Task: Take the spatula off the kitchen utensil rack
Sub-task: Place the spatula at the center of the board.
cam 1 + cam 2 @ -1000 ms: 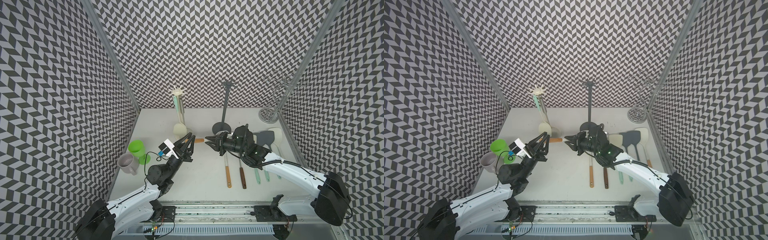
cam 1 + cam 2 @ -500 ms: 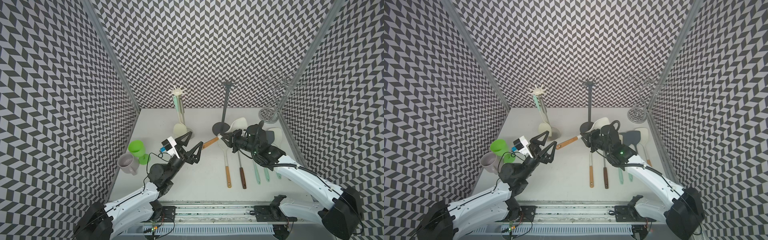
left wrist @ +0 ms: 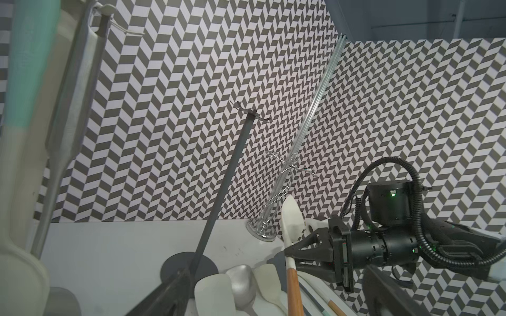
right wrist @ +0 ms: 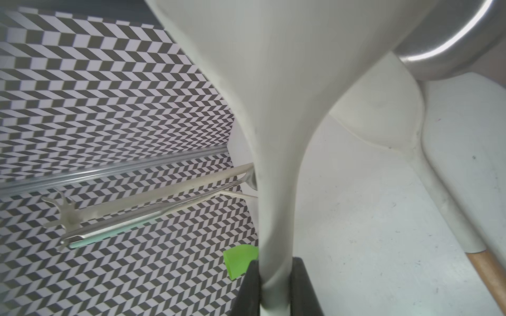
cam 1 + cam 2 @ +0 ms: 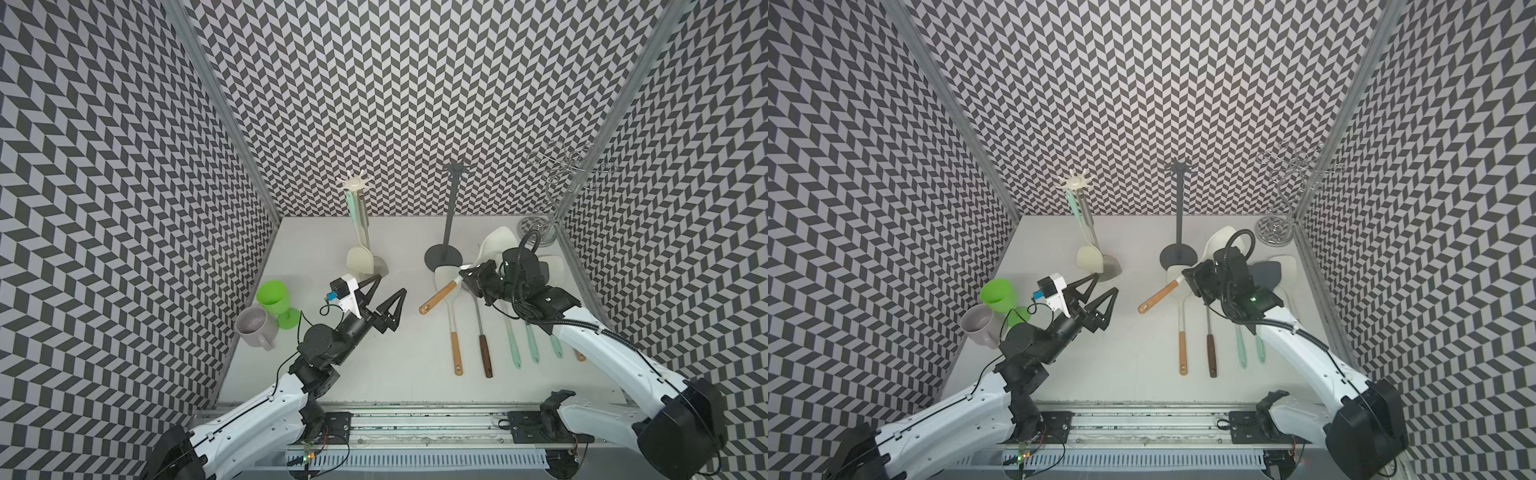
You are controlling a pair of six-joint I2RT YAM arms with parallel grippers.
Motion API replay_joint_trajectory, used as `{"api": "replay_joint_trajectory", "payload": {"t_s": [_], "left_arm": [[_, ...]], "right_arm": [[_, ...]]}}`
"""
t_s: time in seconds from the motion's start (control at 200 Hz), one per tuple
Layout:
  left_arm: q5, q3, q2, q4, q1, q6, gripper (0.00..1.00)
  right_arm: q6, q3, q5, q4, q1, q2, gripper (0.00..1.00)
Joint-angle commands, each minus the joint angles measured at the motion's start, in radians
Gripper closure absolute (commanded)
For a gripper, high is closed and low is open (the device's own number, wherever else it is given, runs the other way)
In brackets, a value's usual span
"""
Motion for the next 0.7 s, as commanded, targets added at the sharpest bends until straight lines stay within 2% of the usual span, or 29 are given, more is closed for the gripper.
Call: {"api": "replay_joint_trajectory", "payload": {"t_s": [0.0,0.21,0.341,0.466,0.696], "left_arm": [[-0.073,-0.026,-0.013,-0.048,-0.005,0.055,0.01],[-0.103,-0.033,0.023,-0.041,-0.003,0.096,0.01],[-0.109,-0.040,0.043,-0.027,-0.003,0.104,0.01],[-0.116,-0.040,0.061,-0.020,-0.002,0.101,0.01],[-0.150,-0.048,0.081,-0.024,0.017,0.063,0.01]], "right_arm": [[-0.173,0.033,0.044,0.014,-0.006,0.013,1.00],[-0.368,0.031,0.110,-0.013,-0.007,0.022,1.00],[-0.490,-0.062,0.120,0.081,-0.008,-0.013,1.00],[-0.546,-0.124,0.141,0.145,-0.007,-0.048,1.00],[-0.639,-0.119,0.084,0.150,0.001,-0.052,1.00]]}}
